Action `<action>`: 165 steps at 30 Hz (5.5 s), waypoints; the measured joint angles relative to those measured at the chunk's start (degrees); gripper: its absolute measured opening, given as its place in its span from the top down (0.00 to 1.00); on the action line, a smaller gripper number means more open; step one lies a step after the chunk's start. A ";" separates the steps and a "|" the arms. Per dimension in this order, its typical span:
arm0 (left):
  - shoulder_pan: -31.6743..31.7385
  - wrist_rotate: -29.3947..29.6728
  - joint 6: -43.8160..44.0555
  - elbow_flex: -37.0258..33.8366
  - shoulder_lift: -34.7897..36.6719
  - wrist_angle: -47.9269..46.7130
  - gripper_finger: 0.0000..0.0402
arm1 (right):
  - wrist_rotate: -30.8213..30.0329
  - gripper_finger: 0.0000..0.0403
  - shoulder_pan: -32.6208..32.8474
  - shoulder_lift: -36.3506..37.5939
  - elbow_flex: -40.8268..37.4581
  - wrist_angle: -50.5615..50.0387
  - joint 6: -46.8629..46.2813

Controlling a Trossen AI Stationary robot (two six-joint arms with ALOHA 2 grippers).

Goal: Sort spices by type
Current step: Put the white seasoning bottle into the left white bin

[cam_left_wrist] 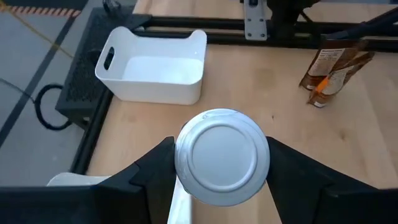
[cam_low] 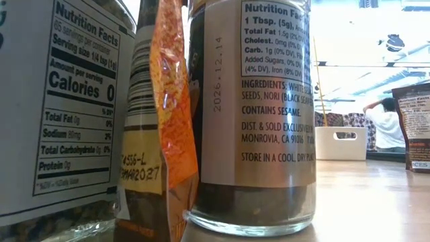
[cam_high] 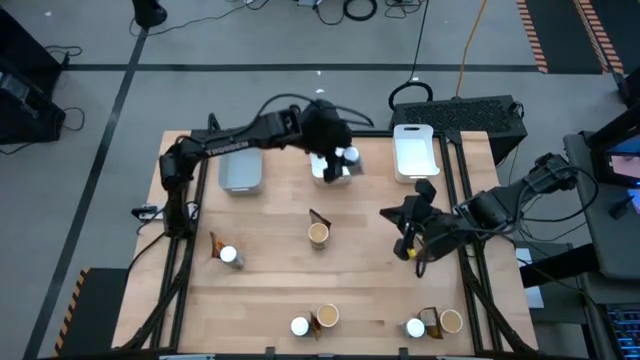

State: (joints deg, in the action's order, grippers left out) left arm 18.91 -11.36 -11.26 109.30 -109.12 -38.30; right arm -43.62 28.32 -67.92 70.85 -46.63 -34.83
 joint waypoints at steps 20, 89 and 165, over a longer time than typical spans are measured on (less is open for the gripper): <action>12.76 -6.73 -5.65 0.00 0.21 6.49 0.47 | -2.88 1.00 -13.65 0.00 0.00 6.51 4.68; 16.66 -8.13 -8.17 -4.72 -11.53 9.89 0.47 | -2.56 1.00 -20.53 0.00 -7.58 13.29 7.10; 16.21 -1.40 -17.63 2.80 -10.35 -12.13 0.55 | 0.44 1.00 -20.46 0.00 -7.56 13.53 7.04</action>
State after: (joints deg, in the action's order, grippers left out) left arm 35.12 -12.76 -28.90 112.09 -119.47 -50.43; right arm -43.17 7.86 -67.92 63.29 -33.10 -27.79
